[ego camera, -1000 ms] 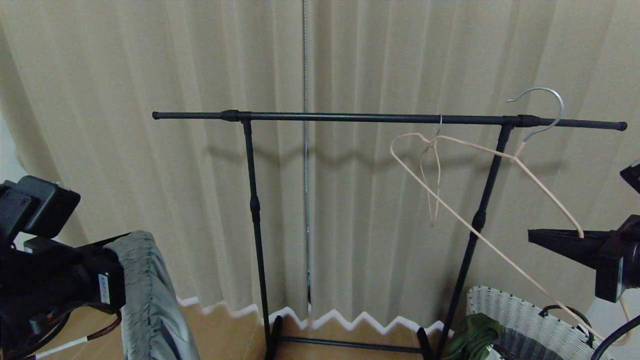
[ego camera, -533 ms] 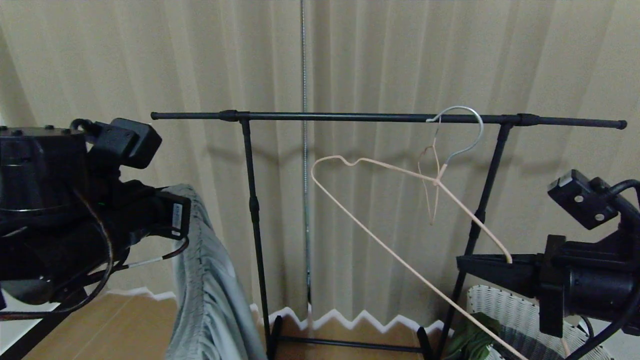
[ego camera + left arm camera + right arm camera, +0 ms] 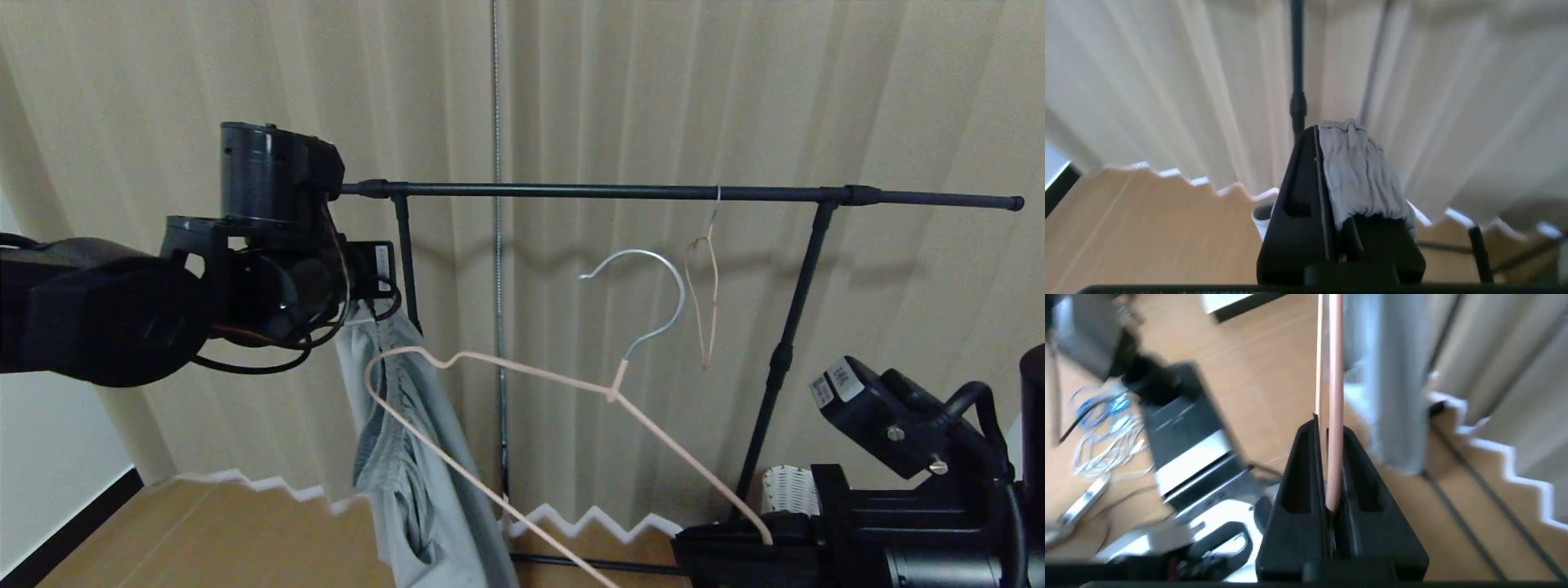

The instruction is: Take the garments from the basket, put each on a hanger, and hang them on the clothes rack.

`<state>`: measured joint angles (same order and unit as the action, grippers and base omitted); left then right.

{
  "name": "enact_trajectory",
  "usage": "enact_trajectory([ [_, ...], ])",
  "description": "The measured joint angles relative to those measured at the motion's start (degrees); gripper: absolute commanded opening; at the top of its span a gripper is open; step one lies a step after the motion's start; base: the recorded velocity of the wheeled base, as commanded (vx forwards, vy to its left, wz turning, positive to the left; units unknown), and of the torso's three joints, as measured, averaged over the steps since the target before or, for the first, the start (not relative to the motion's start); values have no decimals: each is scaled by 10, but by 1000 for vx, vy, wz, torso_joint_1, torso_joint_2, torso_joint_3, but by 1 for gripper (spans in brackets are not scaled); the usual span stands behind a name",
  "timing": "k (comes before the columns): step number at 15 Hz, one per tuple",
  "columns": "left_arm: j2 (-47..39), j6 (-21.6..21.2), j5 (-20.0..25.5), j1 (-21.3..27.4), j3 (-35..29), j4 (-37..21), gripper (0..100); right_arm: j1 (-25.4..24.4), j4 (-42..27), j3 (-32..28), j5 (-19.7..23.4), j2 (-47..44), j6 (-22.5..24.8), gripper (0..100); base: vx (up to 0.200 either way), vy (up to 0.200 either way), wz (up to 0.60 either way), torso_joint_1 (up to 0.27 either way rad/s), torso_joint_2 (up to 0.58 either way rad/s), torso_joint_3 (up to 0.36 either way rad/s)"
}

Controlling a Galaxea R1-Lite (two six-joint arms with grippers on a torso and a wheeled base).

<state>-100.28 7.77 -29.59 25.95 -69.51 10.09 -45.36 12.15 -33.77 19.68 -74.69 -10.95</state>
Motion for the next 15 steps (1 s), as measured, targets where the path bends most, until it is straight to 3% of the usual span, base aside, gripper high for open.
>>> enact_trajectory([
  [5,-35,1,-15,7,-20,-4,0,-18,5,-3,-5,-18,2,0,0,0,0,0,0,0],
  [10,-36,-1,-32,10,-20,-24,0,26,63,-15,-51,-91,-2,0,0,0,0,0,0,0],
  [13,-36,-1,-35,19,-19,-28,0,35,93,-33,-60,-130,-41,0,0,0,0,0,0,0],
  [15,-36,-1,-60,25,-19,-27,0,36,98,-46,-76,-148,-49,0,0,0,0,0,0,0],
])
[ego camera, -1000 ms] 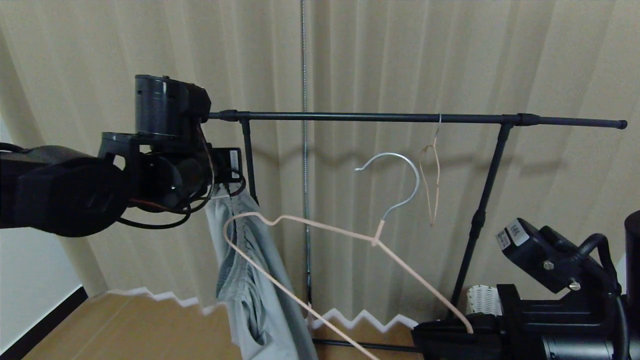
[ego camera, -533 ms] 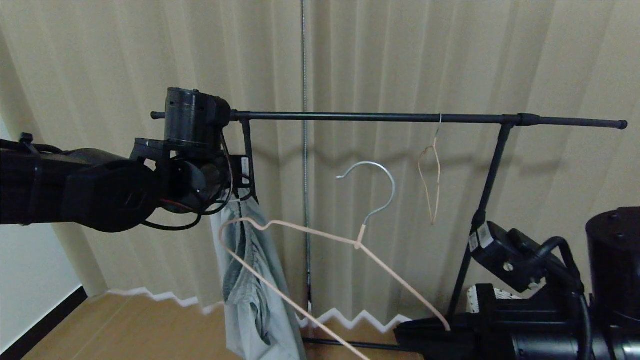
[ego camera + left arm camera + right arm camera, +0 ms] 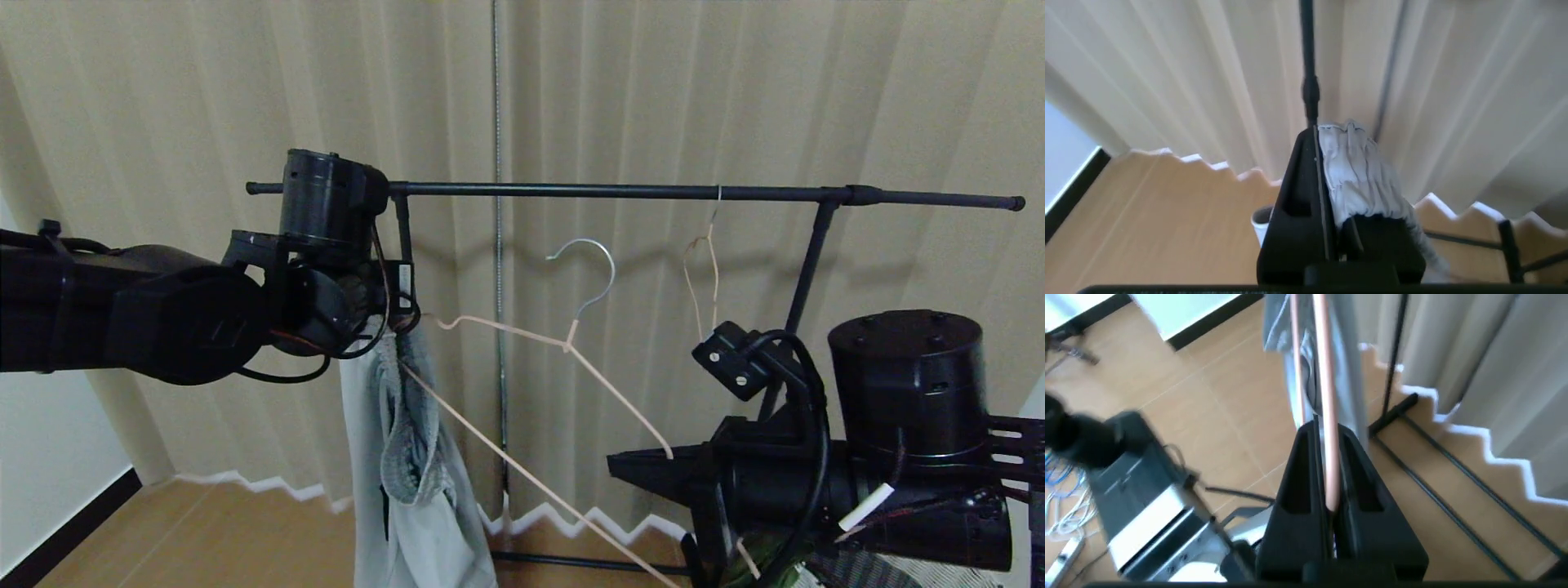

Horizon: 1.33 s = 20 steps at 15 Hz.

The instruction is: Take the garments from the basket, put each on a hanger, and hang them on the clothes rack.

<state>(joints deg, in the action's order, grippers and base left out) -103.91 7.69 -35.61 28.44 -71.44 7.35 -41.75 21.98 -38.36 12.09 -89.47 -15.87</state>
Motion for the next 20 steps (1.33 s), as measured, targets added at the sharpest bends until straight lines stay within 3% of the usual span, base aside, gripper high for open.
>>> enact_trajectory([
  [8,10,4,-11,40,0,-10,0,-21,2,-75,-15,-72,-26,0,0,0,0,0,0,0],
  [12,36,23,-11,72,1,-47,0,-42,5,-111,-32,-117,-37,0,0,0,0,0,0,0],
  [14,58,30,-11,101,1,-65,0,-52,38,-122,-39,-142,-40,0,0,0,0,0,0,0],
  [18,92,30,-1,140,8,-74,0,-57,50,-123,-49,-165,-41,0,0,0,0,0,0,0],
  [20,103,30,44,153,27,-73,0,-57,50,-119,-56,-162,-40,0,0,0,0,0,0,0],
])
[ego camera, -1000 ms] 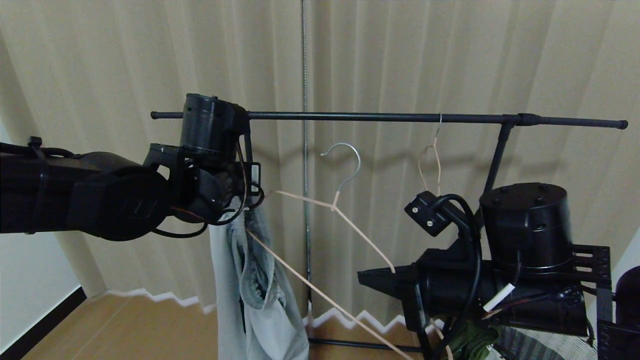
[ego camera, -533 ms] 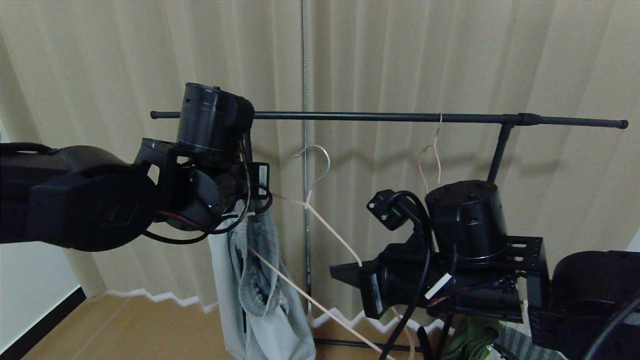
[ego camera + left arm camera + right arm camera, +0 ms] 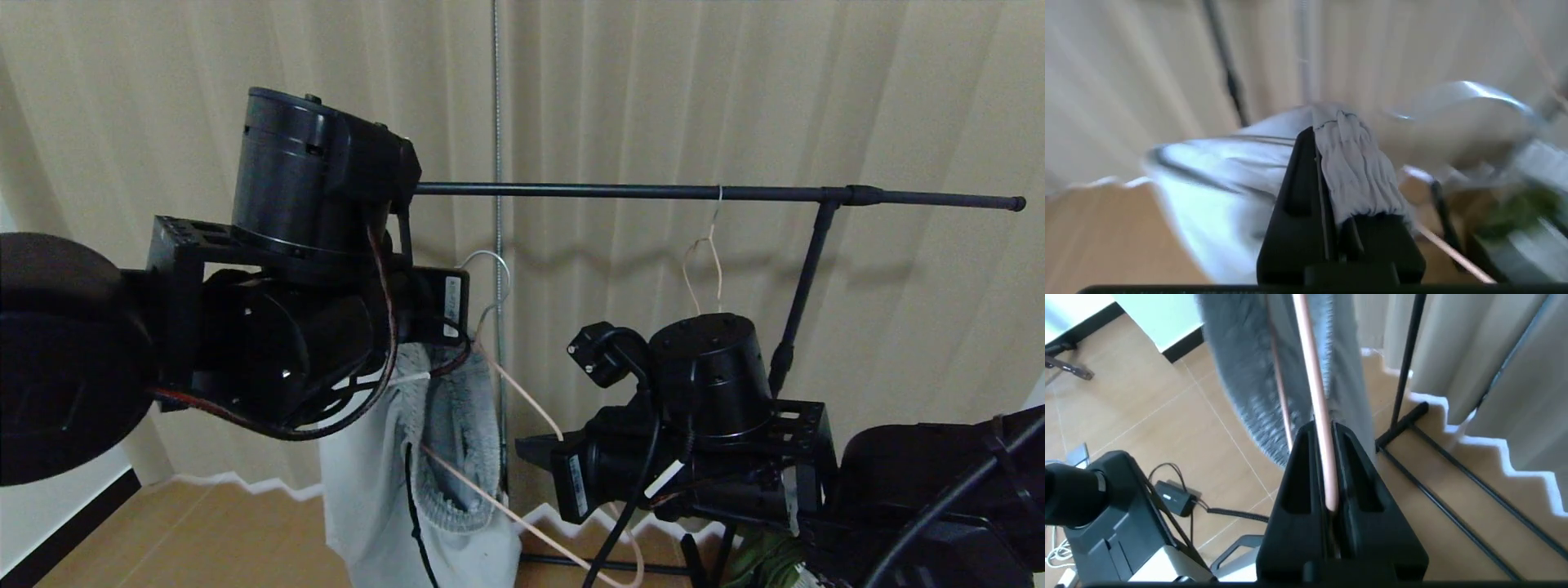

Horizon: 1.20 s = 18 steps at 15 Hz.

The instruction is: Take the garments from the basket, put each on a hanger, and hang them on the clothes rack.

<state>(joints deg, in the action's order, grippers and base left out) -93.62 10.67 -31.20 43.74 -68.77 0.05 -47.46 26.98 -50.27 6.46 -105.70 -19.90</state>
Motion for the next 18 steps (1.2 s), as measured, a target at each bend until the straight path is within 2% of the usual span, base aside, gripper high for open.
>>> enact_trajectory([
  [2,18,0,75,5,23,1,0,0,0,6,-1,11,2,0,0,0,0,0,0,0],
  [3,27,0,91,6,34,1,0,0,0,12,-1,18,5,0,0,0,0,0,0,0],
  [7,45,-1,100,6,64,4,0,1,-1,46,0,64,25,0,0,0,0,0,0,0],
  [11,51,-3,100,10,91,7,0,1,-3,61,1,101,27,0,0,0,0,0,0,0],
  [12,52,-3,100,13,93,5,100,1,0,65,2,108,29,0,0,0,0,0,0,0],
  [14,53,-4,100,17,96,5,100,1,7,73,3,121,30,0,0,0,0,0,0,0],
  [18,56,-5,100,27,104,4,100,1,66,96,5,131,32,0,0,0,0,0,0,0],
])
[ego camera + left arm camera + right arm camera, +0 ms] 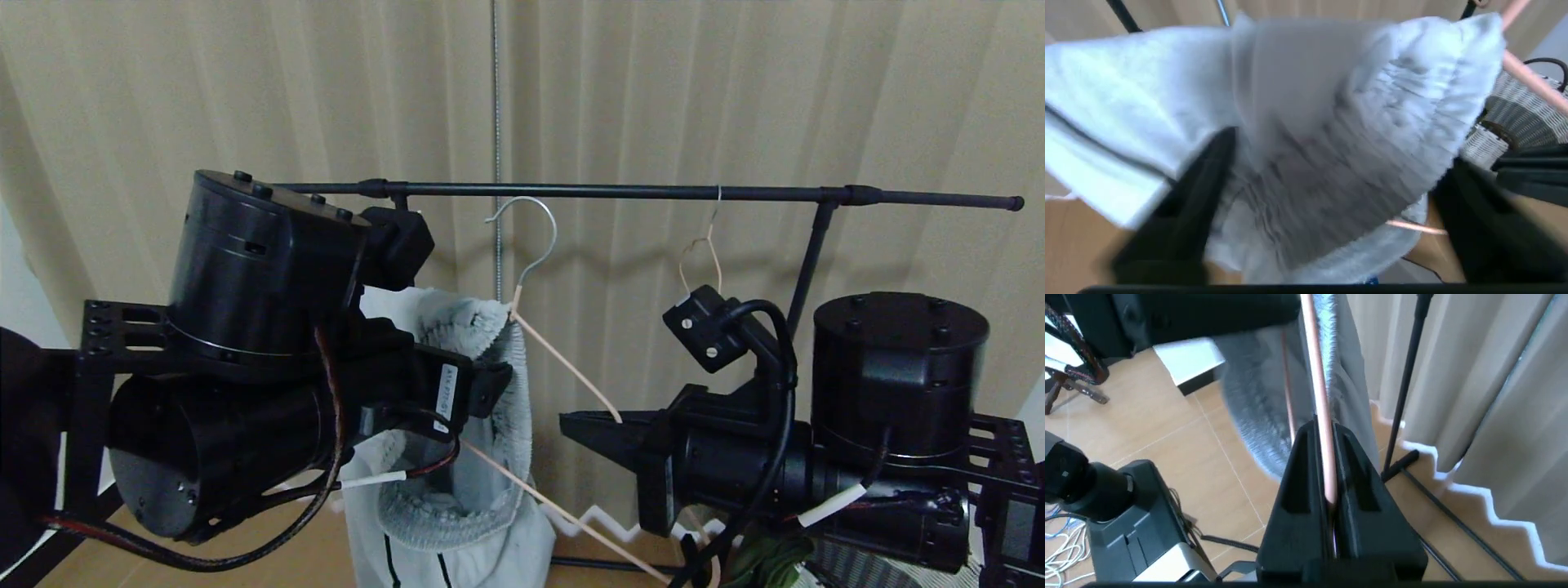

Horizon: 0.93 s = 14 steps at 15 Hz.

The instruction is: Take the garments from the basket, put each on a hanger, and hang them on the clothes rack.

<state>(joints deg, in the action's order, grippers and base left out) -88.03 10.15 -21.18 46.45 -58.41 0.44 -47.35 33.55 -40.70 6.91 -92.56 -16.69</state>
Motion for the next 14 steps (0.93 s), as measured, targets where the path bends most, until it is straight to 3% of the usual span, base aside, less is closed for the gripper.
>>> enact_trajectory([
  [3,10,-1,4,2,10,6,100,1,9,4,0,5,16,0,0,0,0,0,0,0],
  [6,36,-16,34,10,50,48,100,12,18,2,1,8,26,0,0,0,0,0,0,0],
  [10,82,-92,43,8,119,108,100,45,14,1,7,8,49,0,0,0,0,0,0,0],
  [13,105,-177,48,-15,186,210,100,62,-41,3,9,15,58,0,0,0,0,0,0,0],
  [14,109,-209,60,-29,214,277,100,63,-57,2,9,21,62,0,0,0,0,0,0,0],
])
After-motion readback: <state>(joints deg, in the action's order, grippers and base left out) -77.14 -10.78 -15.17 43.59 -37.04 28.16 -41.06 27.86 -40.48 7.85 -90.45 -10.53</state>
